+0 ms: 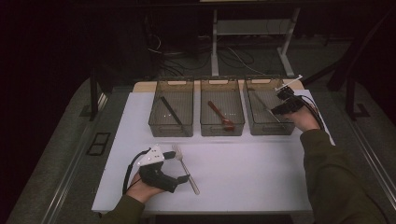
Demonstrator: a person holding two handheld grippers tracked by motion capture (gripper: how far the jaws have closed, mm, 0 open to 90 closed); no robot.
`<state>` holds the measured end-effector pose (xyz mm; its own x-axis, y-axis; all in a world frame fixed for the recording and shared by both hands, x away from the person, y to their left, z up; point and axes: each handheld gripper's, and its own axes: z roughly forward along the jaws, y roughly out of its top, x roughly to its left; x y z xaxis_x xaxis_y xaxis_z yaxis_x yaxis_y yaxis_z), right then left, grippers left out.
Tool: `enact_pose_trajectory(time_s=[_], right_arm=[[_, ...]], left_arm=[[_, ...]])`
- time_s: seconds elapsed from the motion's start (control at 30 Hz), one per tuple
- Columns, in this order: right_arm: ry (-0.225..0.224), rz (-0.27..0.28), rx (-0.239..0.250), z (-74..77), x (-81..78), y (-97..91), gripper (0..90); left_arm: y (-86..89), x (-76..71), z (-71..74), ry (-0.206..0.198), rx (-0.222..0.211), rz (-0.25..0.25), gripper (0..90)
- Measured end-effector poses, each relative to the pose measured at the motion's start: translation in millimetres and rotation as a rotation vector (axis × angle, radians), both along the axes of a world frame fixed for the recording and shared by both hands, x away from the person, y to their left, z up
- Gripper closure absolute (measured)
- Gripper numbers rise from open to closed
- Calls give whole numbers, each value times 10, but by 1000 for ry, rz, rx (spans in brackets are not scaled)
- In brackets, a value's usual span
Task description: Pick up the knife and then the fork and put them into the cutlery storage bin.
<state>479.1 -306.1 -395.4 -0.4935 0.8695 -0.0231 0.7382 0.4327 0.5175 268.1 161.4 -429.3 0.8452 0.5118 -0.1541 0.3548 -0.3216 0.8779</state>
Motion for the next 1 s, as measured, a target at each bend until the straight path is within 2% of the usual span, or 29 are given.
enact_pose_trajectory(time_s=[0.13,0.3,0.33,0.43,0.53,0.7,0.8,0.9,0.93,1.0], right_arm=[[-45,-13,82,116,-62,-27,579],[-149,-19,264,299,-279,-115,438],[-170,-7,288,333,-348,-116,407],[-214,14,319,404,-506,-109,361],[-240,60,365,455,-701,-88,333],[-282,123,399,436,-1042,-13,307],[-276,151,441,375,-1194,43,303],[-276,184,448,303,-1319,115,302],[-273,191,452,277,-1353,138,303],[-265,205,455,234,-1404,176,303]], left_arm=[[0,0,0,1,1,1,0],[4,8,-3,0,11,5,0],[6,9,-2,0,13,6,4],[27,13,1,8,25,7,46],[48,22,-3,15,53,13,179],[74,24,-25,51,74,-29,463],[66,20,-41,66,106,-38,656],[54,28,-81,101,148,-60,835],[50,32,-102,115,164,-64,881],[45,52,-143,127,177,-79,889]])
